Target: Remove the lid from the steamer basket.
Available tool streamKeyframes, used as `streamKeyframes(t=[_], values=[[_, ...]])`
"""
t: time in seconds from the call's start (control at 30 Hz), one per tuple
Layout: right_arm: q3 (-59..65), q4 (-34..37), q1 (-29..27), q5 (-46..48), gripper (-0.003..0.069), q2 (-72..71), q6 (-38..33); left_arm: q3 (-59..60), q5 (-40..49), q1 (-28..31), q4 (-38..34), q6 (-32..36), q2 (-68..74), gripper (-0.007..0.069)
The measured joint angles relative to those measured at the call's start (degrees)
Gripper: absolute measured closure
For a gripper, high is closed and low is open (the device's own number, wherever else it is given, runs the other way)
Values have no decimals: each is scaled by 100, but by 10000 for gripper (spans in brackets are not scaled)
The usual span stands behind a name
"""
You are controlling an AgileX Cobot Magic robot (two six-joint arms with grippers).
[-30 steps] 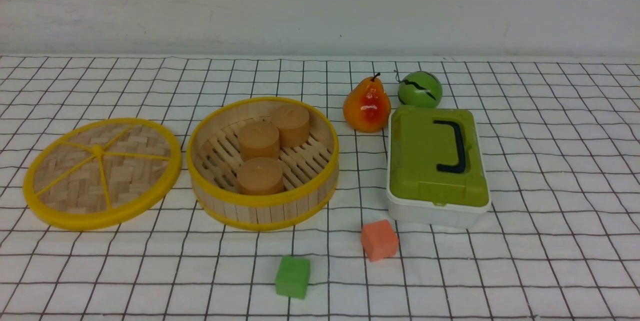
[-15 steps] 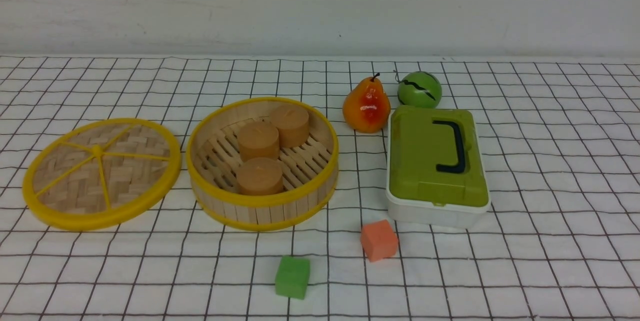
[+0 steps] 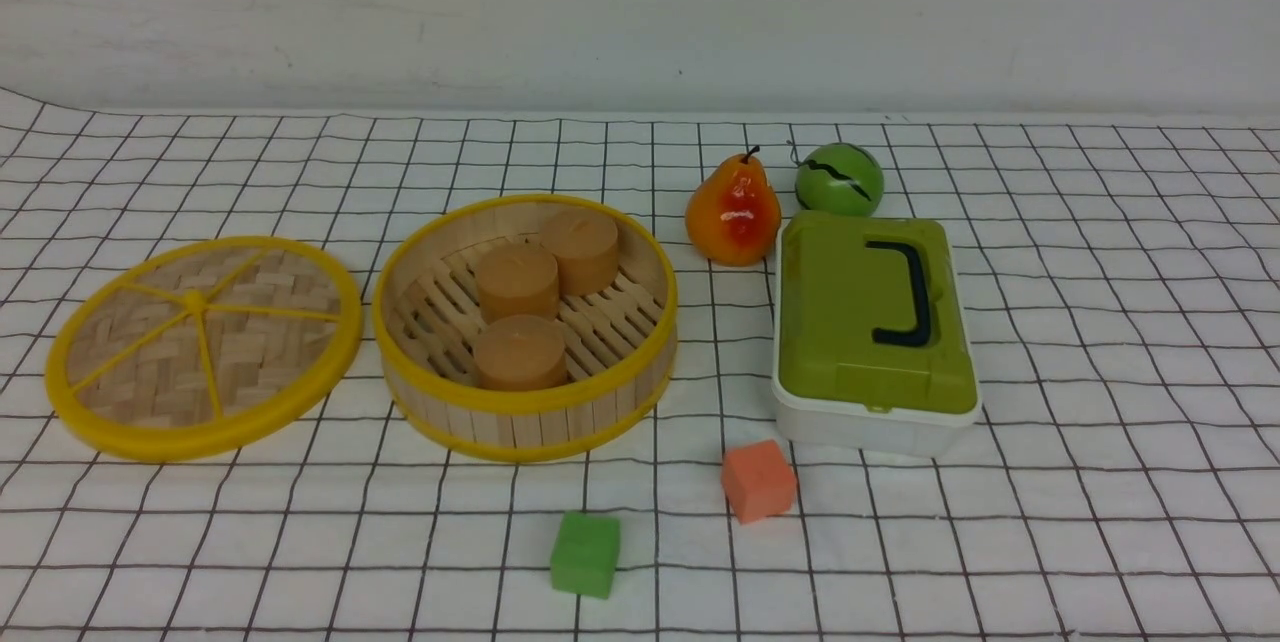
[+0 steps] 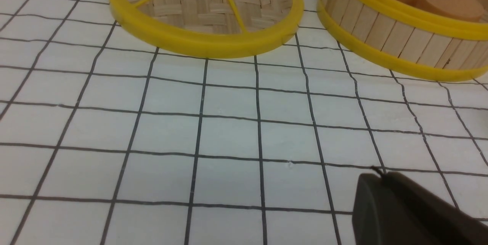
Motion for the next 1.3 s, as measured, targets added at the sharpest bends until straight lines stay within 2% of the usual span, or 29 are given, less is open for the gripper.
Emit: streamKeyframes(t=[1.3], values=[[0,0,0,0,419,0,0,0,6,0,0,0,0,606]])
